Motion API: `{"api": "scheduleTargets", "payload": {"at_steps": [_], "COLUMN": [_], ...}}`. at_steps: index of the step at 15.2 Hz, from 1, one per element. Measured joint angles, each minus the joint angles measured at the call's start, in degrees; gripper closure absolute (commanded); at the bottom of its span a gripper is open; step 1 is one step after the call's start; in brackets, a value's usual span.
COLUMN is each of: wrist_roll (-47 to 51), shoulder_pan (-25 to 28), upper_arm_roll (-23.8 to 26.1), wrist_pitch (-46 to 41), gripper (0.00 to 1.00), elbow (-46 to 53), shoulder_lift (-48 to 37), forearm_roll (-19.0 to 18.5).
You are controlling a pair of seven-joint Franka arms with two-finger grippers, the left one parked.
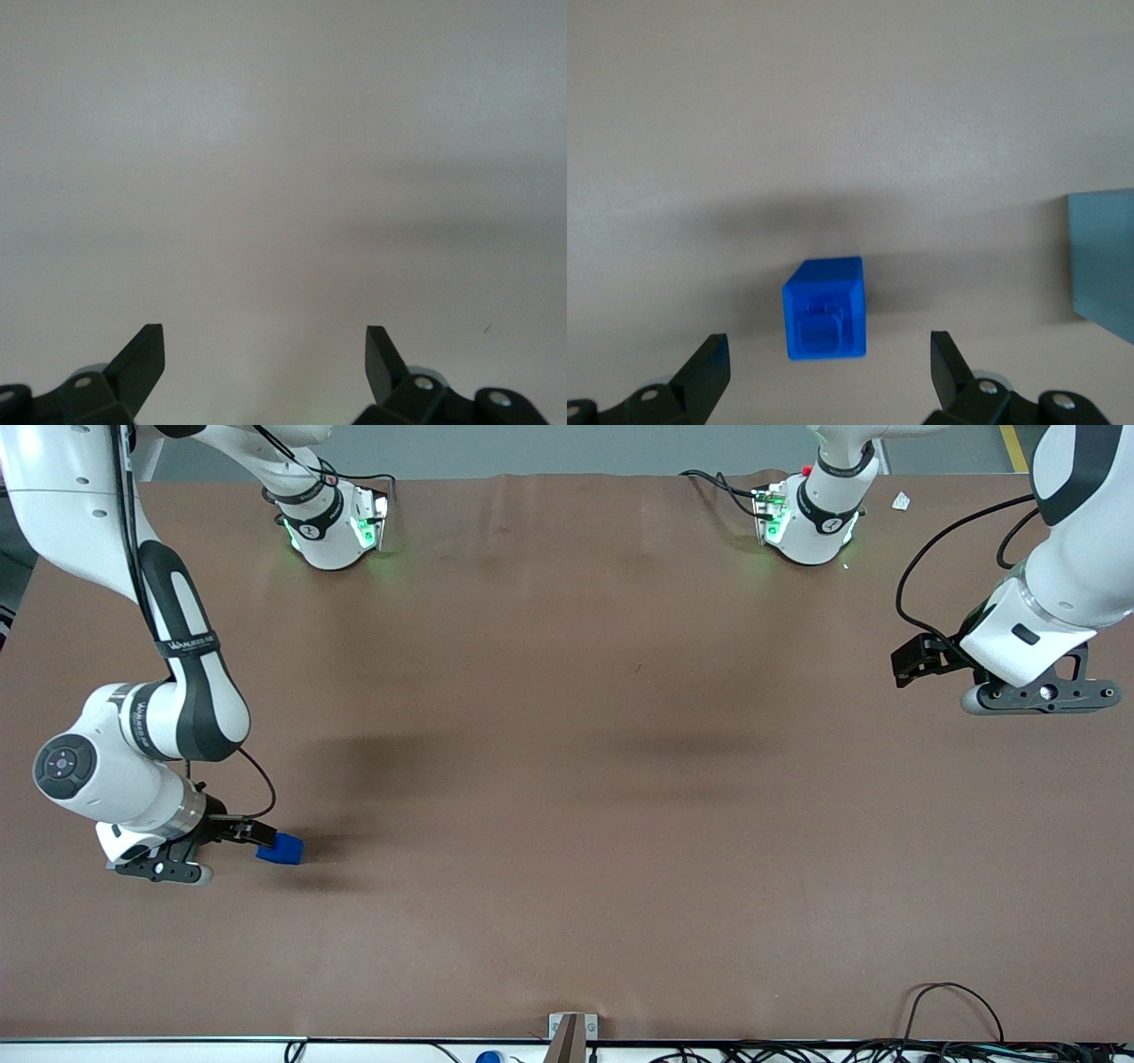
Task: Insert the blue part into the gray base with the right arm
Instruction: 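Lower the open right gripper around the blue block, then close the right gripper on the blue block and lift it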
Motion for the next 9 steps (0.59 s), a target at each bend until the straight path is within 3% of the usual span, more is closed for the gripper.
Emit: {"api": "scheduleTargets", "payload": {"at_steps": [9], "wrist_roll": [1.9], "shoulder_pan": [0.1], "upper_arm_roll": [0.1], "wrist_pitch": [7.9], "gripper": [0.0], "elbow": [-1.3], "shoulder_lift": [5.5], "forearm_roll": [0.0]}}
